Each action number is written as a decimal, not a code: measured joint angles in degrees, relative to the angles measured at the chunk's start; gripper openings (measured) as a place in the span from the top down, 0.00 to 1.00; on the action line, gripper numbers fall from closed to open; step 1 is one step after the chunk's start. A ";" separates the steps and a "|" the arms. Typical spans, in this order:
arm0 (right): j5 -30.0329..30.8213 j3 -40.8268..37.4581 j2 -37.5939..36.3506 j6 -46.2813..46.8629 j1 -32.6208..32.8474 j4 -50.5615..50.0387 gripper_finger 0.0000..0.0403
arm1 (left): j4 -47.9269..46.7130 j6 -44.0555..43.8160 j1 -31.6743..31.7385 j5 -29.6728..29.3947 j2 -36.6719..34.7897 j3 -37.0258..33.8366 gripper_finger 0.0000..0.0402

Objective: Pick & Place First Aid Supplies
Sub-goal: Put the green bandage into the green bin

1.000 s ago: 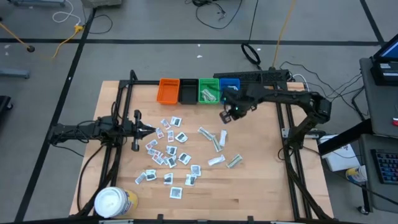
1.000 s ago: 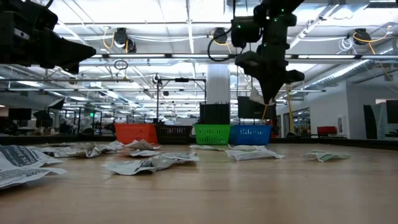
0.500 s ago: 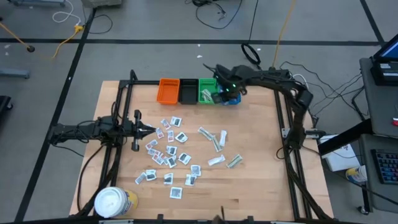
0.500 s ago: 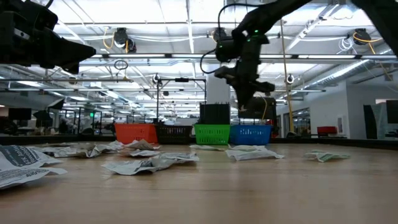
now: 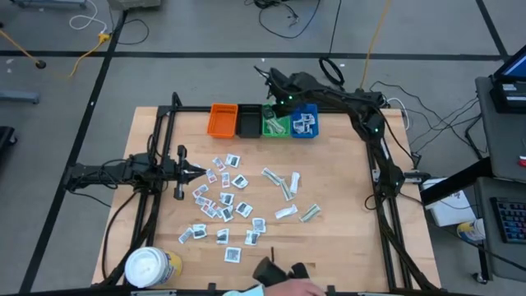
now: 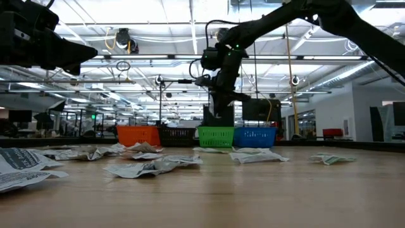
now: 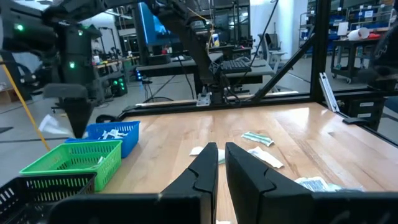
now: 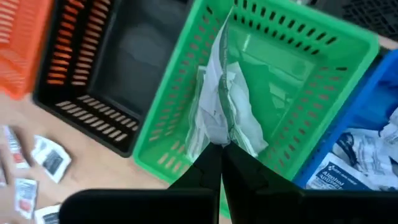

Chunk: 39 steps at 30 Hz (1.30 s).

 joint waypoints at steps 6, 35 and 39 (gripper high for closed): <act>-0.02 -1.61 3.18 -0.49 0.60 0.43 1.00 | -0.01 0.00 0.00 0.00 0.01 -0.01 0.91; 0.20 -4.52 -0.40 -15.12 1.69 -0.52 0.58 | 0.01 0.00 0.00 0.00 0.01 0.01 0.91; -0.03 -4.52 -2.36 -26.08 3.01 -5.48 0.59 | -0.01 0.00 0.00 0.00 -0.01 -0.01 0.91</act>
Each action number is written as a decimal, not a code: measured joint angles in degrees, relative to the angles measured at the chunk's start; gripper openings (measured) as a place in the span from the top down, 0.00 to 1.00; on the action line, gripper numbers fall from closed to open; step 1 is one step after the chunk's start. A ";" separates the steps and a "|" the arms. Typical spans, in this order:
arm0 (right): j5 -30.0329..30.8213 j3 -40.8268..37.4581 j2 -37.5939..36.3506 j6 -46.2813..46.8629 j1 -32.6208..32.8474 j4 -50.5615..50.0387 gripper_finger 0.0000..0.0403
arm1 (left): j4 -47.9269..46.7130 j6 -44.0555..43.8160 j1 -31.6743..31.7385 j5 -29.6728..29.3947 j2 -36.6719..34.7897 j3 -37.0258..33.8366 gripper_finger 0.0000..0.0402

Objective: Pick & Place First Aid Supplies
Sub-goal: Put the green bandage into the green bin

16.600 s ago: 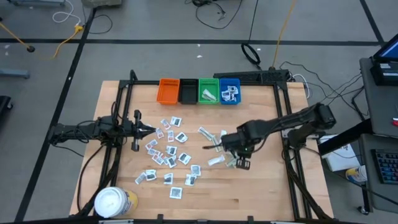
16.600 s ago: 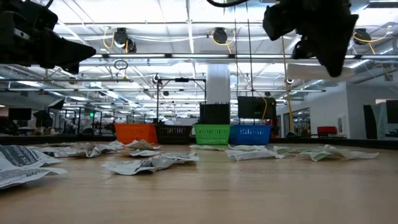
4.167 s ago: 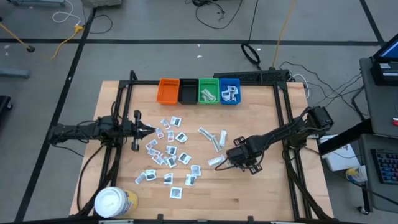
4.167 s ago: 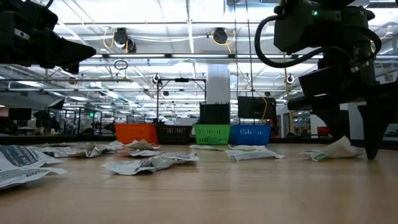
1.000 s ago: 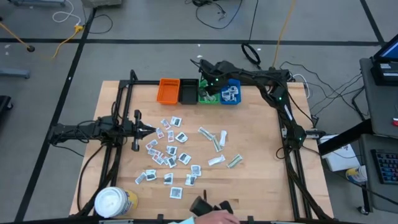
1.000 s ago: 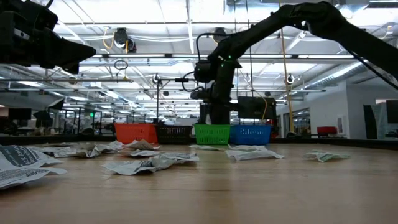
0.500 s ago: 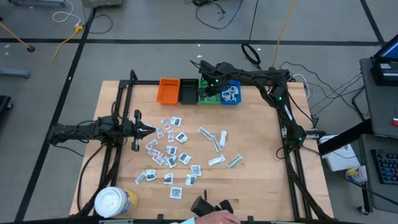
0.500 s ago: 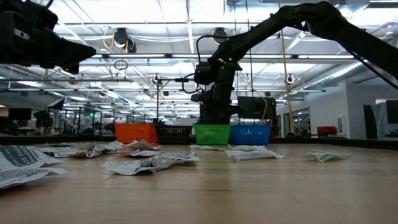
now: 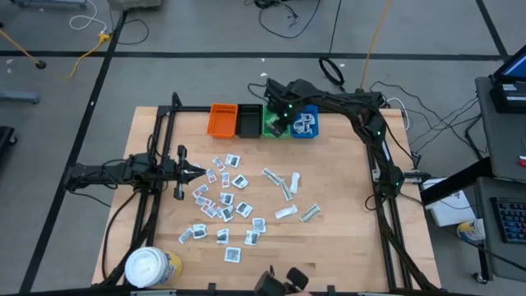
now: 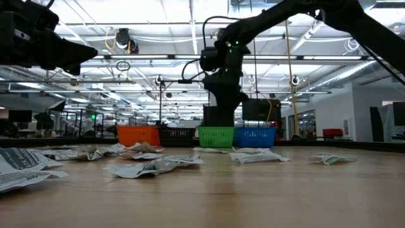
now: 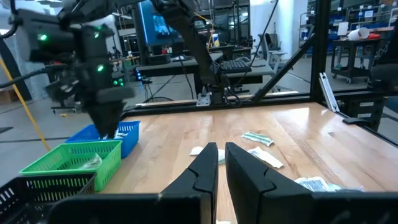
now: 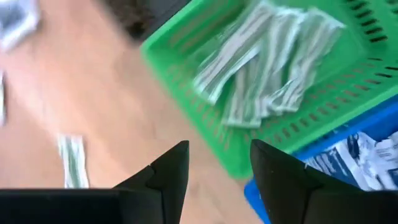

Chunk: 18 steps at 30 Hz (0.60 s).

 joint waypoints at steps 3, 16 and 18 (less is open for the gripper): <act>0.13 0.00 -1.21 -8.53 0.90 -4.18 0.59 | 0.00 0.00 0.00 0.00 0.00 0.02 0.91; 0.77 0.00 -1.12 -32.82 5.20 -11.26 0.60 | 0.00 0.00 0.00 0.00 0.02 0.02 0.91; 0.51 -0.13 -1.49 -34.61 7.34 -11.47 0.60 | 0.01 0.00 0.00 0.00 0.02 0.00 0.91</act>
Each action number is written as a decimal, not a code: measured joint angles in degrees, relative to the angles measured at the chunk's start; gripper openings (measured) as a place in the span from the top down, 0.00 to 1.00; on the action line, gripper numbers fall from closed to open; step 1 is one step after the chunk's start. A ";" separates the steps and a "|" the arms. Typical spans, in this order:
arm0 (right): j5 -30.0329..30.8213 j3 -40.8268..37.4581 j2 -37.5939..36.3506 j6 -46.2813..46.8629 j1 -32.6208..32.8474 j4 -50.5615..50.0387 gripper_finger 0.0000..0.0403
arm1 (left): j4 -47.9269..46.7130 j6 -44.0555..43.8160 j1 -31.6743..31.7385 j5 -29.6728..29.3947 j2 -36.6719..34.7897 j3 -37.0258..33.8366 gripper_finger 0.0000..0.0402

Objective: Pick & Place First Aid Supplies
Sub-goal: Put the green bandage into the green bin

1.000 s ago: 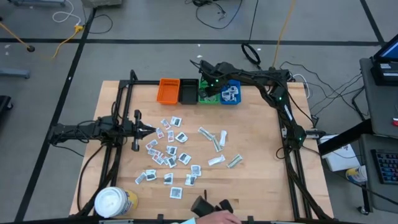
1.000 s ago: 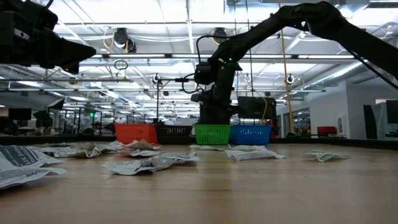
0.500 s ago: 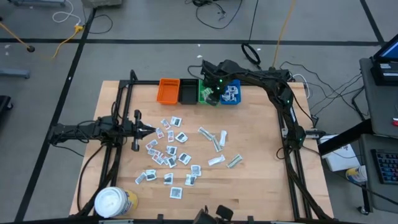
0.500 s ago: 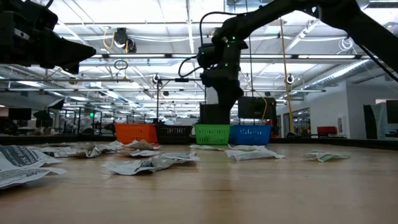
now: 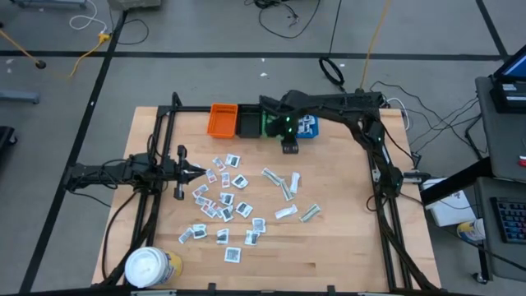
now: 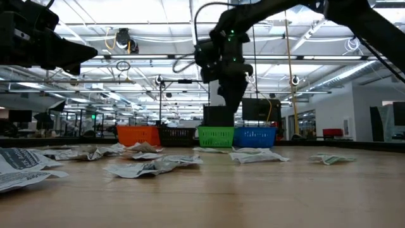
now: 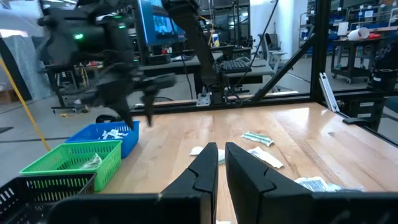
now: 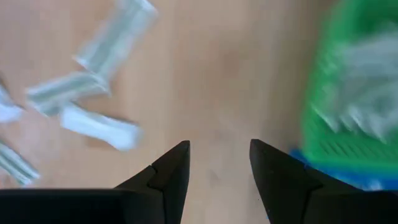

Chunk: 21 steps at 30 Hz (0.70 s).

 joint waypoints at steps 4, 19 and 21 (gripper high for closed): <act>-0.20 -3.30 -3.17 -1.05 4.63 2.16 0.60 | -0.01 0.00 0.00 0.00 -0.01 0.00 0.91; -0.08 -27.09 -19.82 -2.24 25.85 10.90 0.60 | 0.01 -0.01 0.00 0.00 0.00 0.00 0.91; -0.08 -29.52 -21.37 -2.24 28.66 10.85 0.60 | -0.01 -0.01 0.00 0.00 0.00 0.00 0.91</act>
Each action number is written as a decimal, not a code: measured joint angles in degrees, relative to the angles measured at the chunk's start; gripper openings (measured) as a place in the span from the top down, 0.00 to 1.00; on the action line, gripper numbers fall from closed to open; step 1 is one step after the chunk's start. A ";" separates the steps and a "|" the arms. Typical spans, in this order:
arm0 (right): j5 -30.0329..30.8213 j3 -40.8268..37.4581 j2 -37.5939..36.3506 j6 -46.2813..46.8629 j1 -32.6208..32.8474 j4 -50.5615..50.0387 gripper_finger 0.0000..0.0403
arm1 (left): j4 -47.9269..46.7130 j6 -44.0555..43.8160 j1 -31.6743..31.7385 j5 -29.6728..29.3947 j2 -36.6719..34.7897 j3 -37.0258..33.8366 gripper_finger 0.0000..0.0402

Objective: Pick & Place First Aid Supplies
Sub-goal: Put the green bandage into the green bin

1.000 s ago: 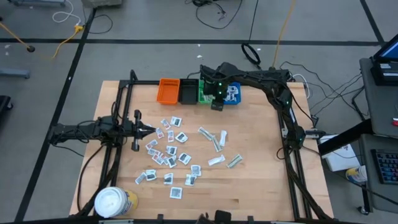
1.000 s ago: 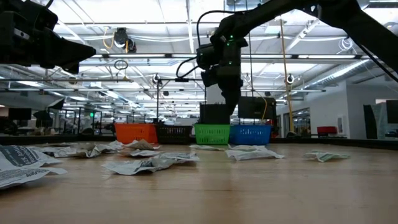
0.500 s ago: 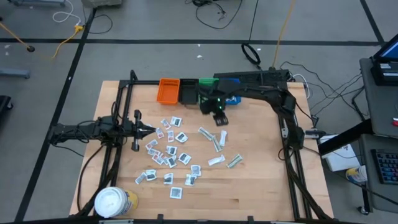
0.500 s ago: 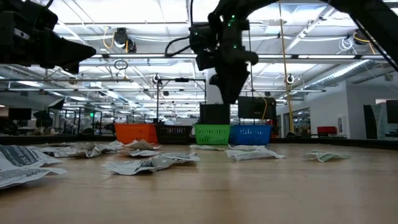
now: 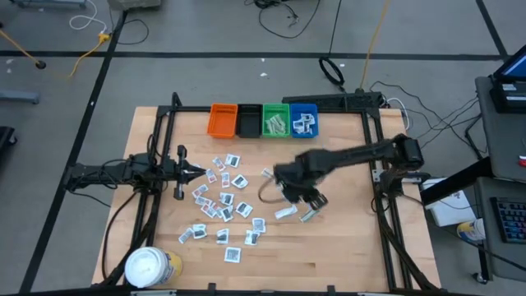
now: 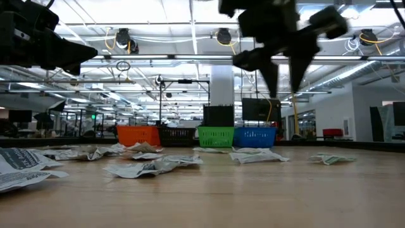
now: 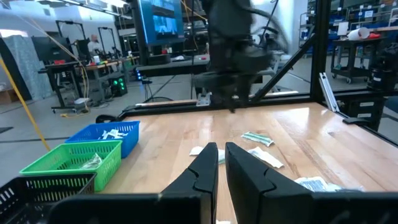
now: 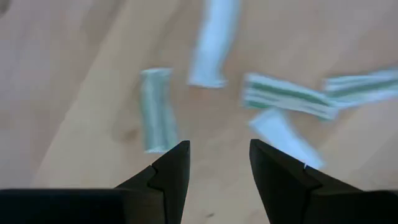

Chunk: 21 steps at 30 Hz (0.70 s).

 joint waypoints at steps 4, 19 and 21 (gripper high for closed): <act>1.49 -3.26 -2.01 0.13 5.07 -0.17 0.60 | 0.02 -0.01 0.00 0.00 0.00 0.00 0.91; 8.59 -12.04 -3.53 7.04 14.10 6.05 0.60 | 0.00 0.01 0.00 0.00 0.00 0.00 0.91; 8.59 -14.30 -3.49 7.79 14.51 8.14 0.60 | 0.00 0.01 0.00 0.00 -0.02 0.02 0.91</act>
